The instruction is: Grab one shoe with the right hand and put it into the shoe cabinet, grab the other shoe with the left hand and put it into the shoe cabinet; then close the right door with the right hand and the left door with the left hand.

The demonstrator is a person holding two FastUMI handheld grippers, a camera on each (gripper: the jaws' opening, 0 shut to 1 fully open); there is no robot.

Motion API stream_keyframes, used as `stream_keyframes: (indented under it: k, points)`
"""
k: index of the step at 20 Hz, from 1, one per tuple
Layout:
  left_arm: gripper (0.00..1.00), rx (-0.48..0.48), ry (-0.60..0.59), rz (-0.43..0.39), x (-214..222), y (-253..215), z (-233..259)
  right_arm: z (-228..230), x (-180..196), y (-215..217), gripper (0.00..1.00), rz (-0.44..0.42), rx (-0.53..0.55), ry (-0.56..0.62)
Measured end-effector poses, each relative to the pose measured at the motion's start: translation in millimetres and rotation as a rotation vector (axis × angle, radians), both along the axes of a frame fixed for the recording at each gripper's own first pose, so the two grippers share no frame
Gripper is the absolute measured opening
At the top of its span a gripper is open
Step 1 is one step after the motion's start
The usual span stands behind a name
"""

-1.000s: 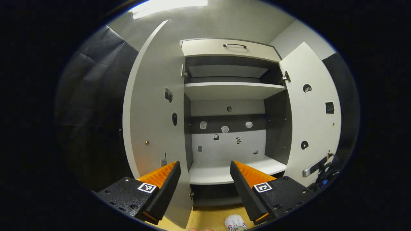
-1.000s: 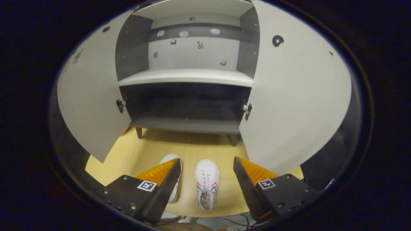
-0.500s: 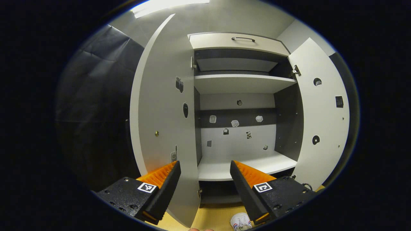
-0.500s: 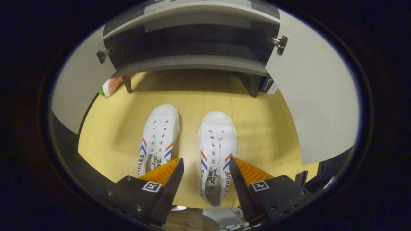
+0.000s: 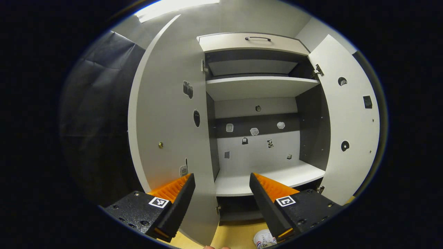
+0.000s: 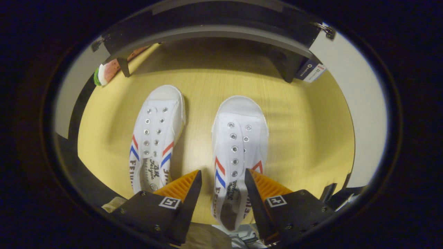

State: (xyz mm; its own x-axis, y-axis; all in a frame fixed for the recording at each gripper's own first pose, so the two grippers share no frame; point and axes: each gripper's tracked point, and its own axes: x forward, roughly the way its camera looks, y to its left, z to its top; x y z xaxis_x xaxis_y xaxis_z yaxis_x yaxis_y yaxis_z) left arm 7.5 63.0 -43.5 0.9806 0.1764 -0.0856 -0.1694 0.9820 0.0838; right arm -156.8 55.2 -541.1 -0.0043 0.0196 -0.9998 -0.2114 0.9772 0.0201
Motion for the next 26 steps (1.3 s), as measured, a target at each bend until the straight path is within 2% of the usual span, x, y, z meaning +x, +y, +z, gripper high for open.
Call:
stream_keyframes:
  k: [1, 3, 6, 8, 9, 10, 12, 17, 21, 24, 25, 26]
  points:
    - [0.96, 0.000, 0.000, 0.000, 0.9, -0.2, -0.5, -5.8, 1.1, -7.0, 0.75, 0.030, -0.045, 0.001]
    - [0.96, 0.000, 0.003, 0.000, 2.8, -0.3, -1.7, -0.1, 3.8, -6.8, 0.49, 0.041, -0.062, 0.012]
    - [0.96, -0.004, 0.005, 0.001, 4.4, -0.4, -1.7, -1.0, 3.3, -5.9, 0.49, 0.054, -0.087, 0.032]
    - [0.96, -0.005, 0.004, 0.001, 4.7, -0.2, -1.4, 0.8, 4.6, -7.1, 0.34, 0.069, -0.097, 0.038]
    - [0.96, -0.004, 0.004, 0.001, 4.8, 0.0, -1.6, 0.9, 5.8, -6.1, 0.34, 0.079, -0.099, 0.036]
    - [0.96, -0.004, 0.006, 0.000, 4.6, 0.1, -1.4, 3.5, 1.4, 5.6, 0.34, 0.017, -0.041, 0.064]
    - [0.96, -0.004, 0.004, 0.000, 4.1, -0.1, -0.7, -3.6, -4.8, 11.6, 0.01, -0.043, -0.016, 0.068]
    - [0.96, 0.001, 0.003, -0.004, 2.6, -0.4, -0.1, 2.7, -3.2, 8.3, 0.00, -0.087, -0.001, 0.025]
    - [0.96, -0.005, 0.001, -0.011, 1.5, -0.6, -0.4, 38.9, 9.2, 12.9, 0.01, -0.175, 0.089, -0.002]
    - [0.96, -0.009, 0.001, -0.019, 0.8, -1.7, -1.0, 78.1, 27.9, 19.4, 0.01, -0.184, 0.130, -0.075]
    - [0.96, -0.011, 0.003, -0.022, 0.8, -1.9, -1.6, 96.5, 40.0, 21.3, 0.04, -0.191, 0.151, -0.110]
    - [0.96, -0.013, 0.003, -0.025, 0.3, -2.3, -2.1, 116.4, 52.5, 24.7, 0.00, -0.201, 0.171, -0.146]
